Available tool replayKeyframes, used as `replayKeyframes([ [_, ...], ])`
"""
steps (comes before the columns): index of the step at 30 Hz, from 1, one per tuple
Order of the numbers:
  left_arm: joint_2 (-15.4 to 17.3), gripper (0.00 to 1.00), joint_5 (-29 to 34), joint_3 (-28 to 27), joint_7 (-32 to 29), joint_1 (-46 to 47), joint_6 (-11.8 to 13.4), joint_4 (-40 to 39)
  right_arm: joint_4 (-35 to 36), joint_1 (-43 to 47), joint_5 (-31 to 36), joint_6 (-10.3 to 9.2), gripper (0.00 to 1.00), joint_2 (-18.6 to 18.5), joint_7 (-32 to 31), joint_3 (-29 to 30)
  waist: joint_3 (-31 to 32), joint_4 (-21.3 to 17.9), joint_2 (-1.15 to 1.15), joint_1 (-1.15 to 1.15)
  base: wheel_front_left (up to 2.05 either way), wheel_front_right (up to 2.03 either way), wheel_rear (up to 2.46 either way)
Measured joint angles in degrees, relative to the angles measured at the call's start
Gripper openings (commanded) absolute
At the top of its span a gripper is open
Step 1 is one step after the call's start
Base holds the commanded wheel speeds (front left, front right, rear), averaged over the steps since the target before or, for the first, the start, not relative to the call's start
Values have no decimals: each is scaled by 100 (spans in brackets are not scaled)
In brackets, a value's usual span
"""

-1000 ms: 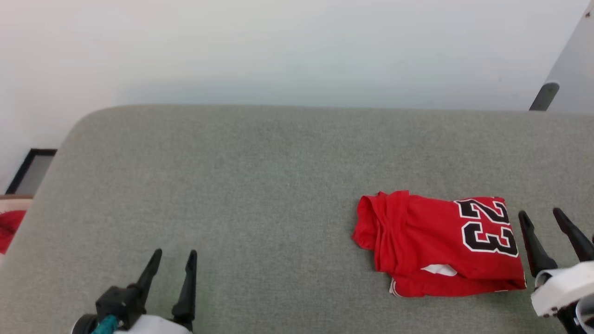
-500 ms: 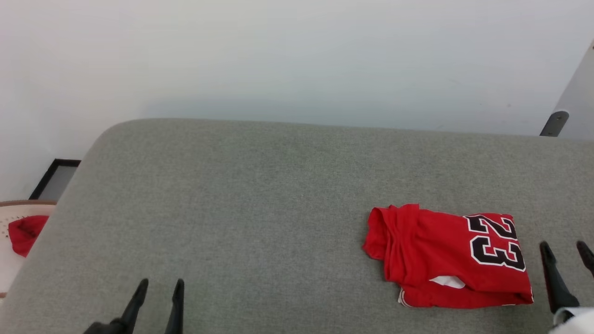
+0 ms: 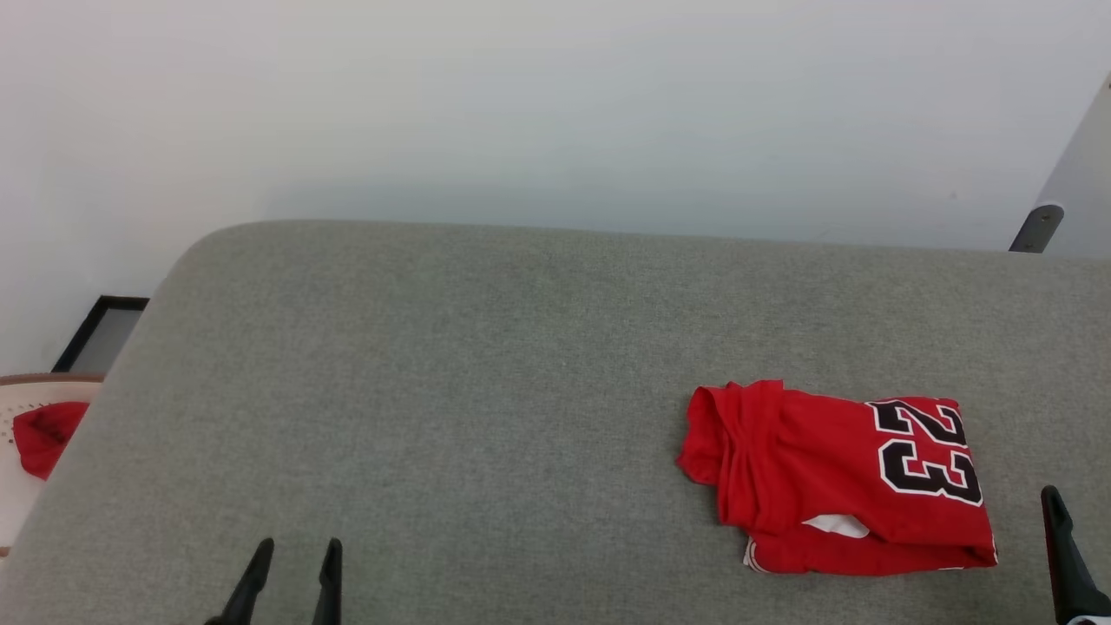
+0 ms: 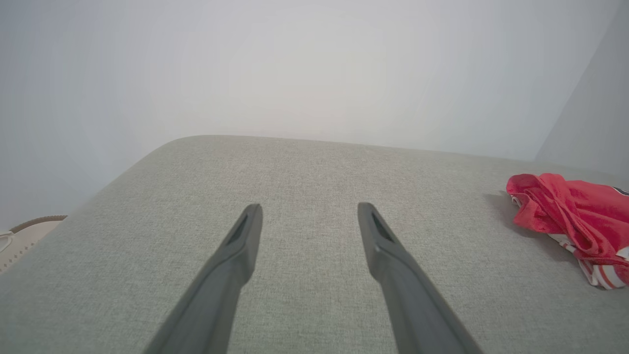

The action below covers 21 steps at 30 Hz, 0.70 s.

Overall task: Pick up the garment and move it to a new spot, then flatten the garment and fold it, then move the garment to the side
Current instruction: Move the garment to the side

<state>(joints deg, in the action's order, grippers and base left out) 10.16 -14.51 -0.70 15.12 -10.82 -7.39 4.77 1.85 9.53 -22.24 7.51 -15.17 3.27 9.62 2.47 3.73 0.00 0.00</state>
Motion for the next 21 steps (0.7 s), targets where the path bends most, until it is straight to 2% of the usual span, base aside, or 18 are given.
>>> replayKeyframes([
  [15, -74, 100, 32, 94, 0, 151, 0, -22, 65, -26, -16, 0, 100, 75, -160, -68, -69, 65, 0, 0, 0, 0, 0],
  [21, -211, 100, 27, 204, 0, 284, 0, 14, -181, -706, -142, 0, 100, -414, -1022, -179, -173, 112, 0, 0, 0, 0, 0],
])
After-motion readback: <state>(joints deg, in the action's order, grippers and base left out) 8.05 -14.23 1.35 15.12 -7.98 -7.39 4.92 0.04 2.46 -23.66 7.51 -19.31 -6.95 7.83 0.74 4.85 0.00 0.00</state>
